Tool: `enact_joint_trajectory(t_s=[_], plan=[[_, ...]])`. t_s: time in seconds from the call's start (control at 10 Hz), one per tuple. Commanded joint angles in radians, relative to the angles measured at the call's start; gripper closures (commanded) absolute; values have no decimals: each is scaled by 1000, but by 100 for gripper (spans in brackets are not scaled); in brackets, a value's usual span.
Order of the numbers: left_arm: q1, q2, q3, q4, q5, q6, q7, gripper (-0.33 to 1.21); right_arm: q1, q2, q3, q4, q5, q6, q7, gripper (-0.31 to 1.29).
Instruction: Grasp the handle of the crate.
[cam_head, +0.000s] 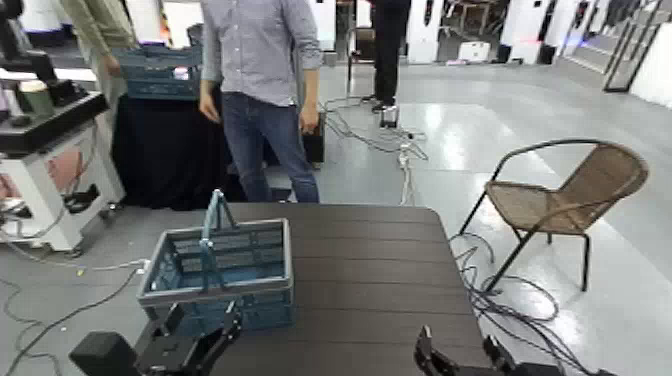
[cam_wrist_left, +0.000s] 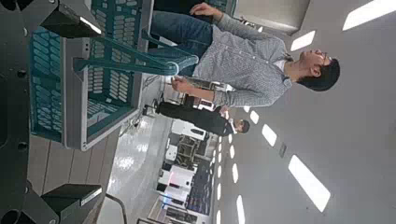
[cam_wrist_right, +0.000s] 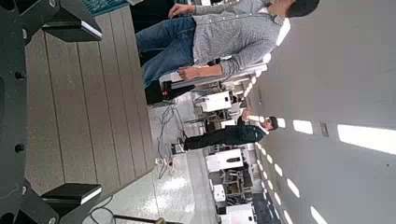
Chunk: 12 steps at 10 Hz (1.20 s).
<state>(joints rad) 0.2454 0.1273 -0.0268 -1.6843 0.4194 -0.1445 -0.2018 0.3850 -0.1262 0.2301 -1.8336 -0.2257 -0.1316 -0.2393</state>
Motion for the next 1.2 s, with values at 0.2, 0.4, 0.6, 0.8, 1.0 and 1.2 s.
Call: enact_joint_trajectory(t_s=[0.2,0.4,0.6,0.8,1.0,1.2], plan=[[-64,26,48,0,79,114,-31,11,0,2,0,2,-3,0,0,15],[-114,51,87,0,121,198,-45,11,0,3,-2,2,-4,0,0,15],[-169,83,134,0,180,333,-65,11,0,3,2,2,-4,0,0,15],[-218,121,165,23,260,434,-74,11,0,3,2,2,-4,1,0,15],[-288,173,166,84,343,531,-96,11,-2,3,3,4,-6,1,0,15],[-359,221,150,176,475,597,-123,12,-5,2,6,5,-7,1,0,15]])
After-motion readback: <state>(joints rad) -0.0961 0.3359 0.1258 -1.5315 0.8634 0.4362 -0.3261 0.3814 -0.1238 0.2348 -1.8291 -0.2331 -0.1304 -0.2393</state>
